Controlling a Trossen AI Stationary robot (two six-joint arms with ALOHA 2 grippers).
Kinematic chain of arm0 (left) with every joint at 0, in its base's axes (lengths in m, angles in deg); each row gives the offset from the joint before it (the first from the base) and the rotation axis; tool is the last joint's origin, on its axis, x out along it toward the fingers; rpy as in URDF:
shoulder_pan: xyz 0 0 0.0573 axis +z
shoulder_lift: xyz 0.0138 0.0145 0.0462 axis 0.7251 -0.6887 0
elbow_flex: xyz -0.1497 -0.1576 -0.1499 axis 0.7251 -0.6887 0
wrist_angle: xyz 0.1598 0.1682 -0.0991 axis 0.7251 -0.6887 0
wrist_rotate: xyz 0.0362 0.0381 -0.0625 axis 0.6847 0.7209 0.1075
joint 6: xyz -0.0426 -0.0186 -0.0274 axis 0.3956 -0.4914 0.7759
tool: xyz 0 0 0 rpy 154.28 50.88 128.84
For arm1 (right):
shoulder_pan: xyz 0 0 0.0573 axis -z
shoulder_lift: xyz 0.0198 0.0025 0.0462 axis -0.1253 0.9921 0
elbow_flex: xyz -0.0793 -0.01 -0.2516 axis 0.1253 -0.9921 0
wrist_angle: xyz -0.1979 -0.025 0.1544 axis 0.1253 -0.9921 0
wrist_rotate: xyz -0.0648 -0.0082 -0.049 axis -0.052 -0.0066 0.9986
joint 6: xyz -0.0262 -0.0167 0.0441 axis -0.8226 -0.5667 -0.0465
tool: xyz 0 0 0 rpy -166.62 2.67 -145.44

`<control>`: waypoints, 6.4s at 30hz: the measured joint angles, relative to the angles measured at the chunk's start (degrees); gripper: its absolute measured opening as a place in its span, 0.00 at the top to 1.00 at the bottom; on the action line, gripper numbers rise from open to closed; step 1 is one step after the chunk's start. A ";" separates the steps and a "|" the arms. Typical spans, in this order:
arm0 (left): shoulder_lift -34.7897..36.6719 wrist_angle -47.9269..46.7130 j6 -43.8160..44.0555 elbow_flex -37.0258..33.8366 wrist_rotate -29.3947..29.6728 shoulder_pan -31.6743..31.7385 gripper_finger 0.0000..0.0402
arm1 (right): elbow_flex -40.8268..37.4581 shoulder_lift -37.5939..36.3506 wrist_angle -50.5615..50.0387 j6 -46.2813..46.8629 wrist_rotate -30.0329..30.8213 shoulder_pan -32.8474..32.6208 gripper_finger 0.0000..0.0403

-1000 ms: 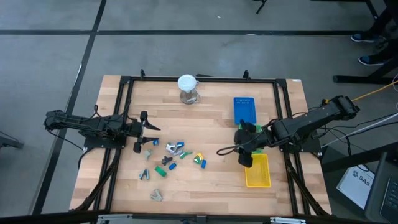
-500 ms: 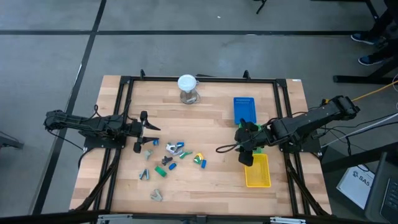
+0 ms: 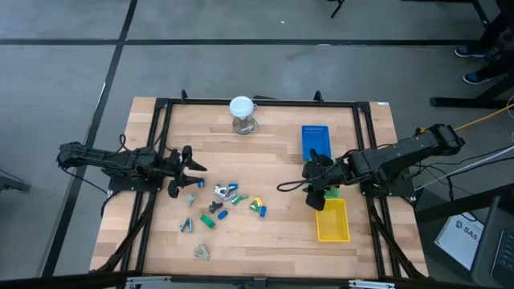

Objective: Pick and place Stapler, Stapler remover, tape
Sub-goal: Put the green tape into the green bin

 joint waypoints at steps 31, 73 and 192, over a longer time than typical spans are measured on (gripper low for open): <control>0.00 11.50 14.88 -0.01 -8.85 0.04 0.51 | 0.00 -0.01 0.05 0.24 2.43 0.04 0.60; -47.98 -3.65 -4.66 18.89 -4.29 -22.07 0.57 | -0.02 -0.01 1.03 -0.20 6.49 2.29 0.60; -73.02 17.05 -18.60 44.44 4.60 2.73 0.53 | -0.04 -0.01 3.32 14.00 -4.48 2.29 0.74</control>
